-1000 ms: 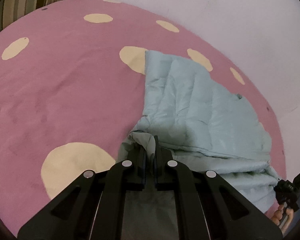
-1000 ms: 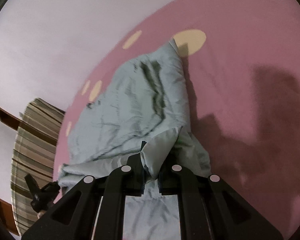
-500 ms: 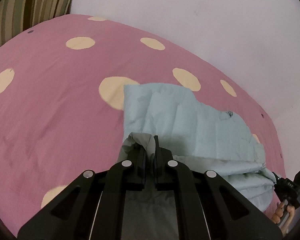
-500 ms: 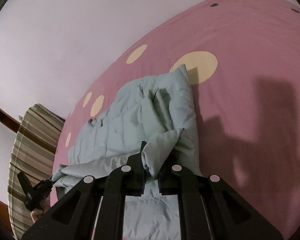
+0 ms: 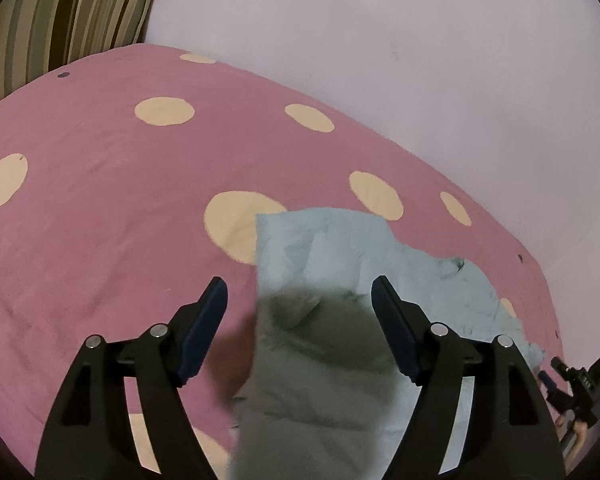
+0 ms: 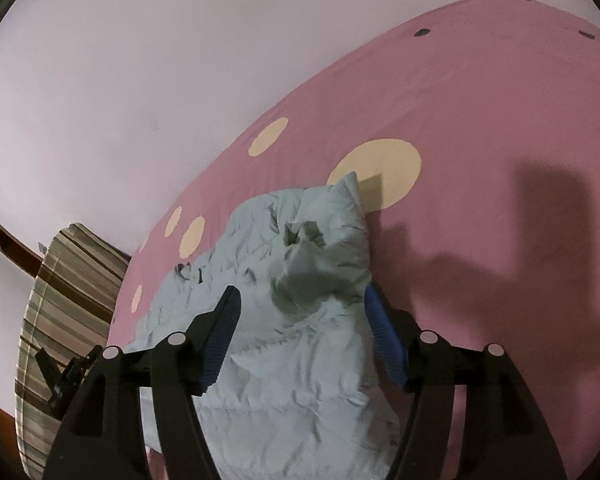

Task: Fold large clothes

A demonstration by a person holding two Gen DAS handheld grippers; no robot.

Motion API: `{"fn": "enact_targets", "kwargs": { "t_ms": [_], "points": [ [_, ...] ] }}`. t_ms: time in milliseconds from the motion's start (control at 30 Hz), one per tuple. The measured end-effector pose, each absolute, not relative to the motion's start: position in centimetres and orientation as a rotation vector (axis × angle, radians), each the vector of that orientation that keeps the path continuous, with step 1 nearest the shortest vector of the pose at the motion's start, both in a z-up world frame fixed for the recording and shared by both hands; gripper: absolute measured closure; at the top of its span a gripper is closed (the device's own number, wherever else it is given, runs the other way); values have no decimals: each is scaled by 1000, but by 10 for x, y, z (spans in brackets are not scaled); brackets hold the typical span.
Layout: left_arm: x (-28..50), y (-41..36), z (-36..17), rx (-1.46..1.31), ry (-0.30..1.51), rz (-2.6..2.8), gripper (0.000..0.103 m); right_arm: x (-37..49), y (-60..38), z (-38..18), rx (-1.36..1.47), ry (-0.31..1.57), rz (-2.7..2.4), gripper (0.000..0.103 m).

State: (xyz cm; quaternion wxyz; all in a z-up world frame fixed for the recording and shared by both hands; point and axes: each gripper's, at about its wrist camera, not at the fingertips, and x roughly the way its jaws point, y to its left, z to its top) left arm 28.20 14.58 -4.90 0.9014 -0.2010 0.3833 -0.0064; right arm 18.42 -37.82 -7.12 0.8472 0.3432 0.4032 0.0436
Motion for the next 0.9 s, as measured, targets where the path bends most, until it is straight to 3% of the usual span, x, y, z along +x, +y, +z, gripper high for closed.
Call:
{"fn": "enact_targets", "kwargs": {
  "t_ms": [500, 567, 633, 667, 733, 900],
  "points": [
    [307, 149, -94, -354, 918, -191, 29, 215, -370, -85, 533, 888, 170, 39],
    [314, 145, -98, -341, 944, -211, 37, 220, -371, -91, 552, 905, 191, 39],
    [320, 142, -102, -331, 975, -234, 60, 223, -371, -96, 566, 921, 207, 43],
    [322, 140, -104, -328, 989, -249, 68, 223, -369, -98, 562, 928, 214, 57],
    [324, 133, -105, -290, 1001, -267, 91, 224, -363, -101, 533, 947, 223, 72],
    [317, 123, -93, -212, 958, -257, 99, 214, -356, -90, 506, 908, 214, 91]
  ]
}}
